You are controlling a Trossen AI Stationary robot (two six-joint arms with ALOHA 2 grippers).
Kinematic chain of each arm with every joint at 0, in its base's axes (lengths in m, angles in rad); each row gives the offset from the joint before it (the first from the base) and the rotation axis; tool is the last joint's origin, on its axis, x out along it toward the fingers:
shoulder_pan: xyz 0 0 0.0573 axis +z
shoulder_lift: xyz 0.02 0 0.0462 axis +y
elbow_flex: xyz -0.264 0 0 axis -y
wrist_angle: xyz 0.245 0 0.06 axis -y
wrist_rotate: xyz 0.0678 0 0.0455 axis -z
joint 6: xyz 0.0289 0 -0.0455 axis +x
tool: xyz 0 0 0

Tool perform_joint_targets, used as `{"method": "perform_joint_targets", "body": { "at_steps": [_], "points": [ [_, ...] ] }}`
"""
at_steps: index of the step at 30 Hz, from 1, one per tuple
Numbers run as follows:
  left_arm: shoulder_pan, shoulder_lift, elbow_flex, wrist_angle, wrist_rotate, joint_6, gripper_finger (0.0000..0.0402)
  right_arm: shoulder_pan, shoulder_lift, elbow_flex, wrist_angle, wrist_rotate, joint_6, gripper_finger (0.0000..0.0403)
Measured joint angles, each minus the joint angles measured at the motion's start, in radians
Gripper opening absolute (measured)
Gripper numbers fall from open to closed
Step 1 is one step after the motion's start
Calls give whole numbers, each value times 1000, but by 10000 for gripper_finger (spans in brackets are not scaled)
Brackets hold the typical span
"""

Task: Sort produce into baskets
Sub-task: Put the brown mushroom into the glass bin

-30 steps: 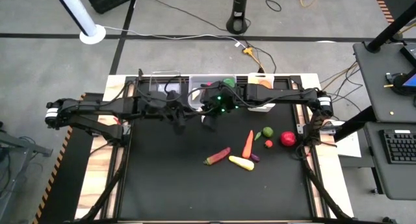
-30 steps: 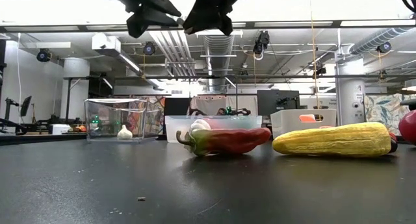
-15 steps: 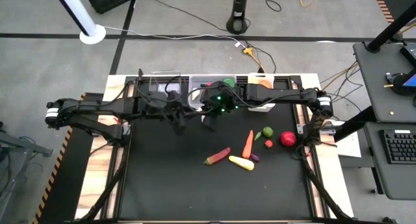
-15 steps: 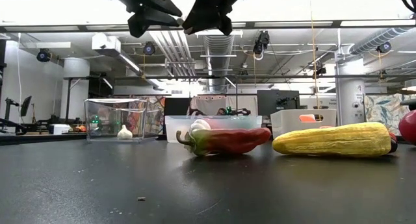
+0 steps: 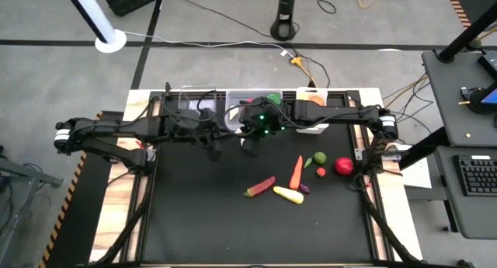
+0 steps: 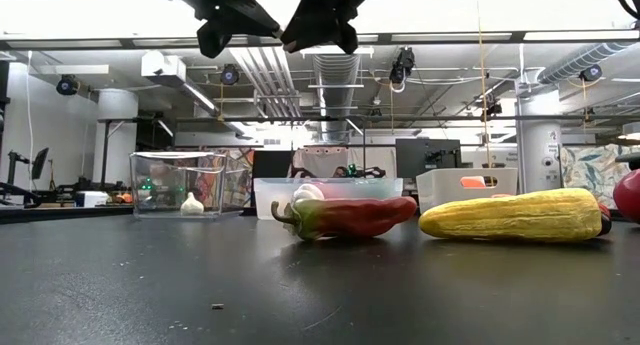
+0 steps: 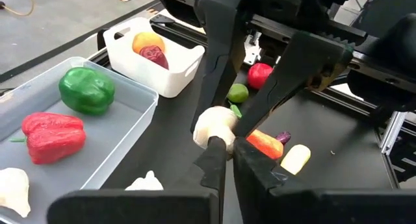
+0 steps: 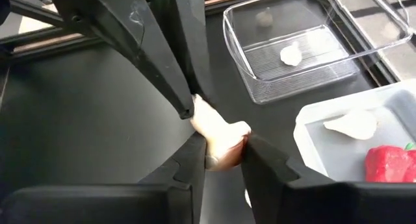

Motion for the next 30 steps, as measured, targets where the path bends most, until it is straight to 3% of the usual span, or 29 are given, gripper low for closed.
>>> {"method": "perform_joint_targets", "body": {
  "at_steps": [9,16,21,27,30],
  "points": [
    [13,0,37,-71,0,0,2,-7,-1,2,-22,-11,61,161],
    [99,0,138,-478,-60,60,1,-12,-11,2,-31,-12,91,198],
    [282,0,169,-705,-79,156,1,-11,-11,2,-33,-13,122,205],
    [588,69,145,-698,72,334,1,-11,-11,2,-33,-13,129,206],
    [702,144,146,-691,93,366,1,-11,-11,2,-33,-13,139,206]
  ]
}}
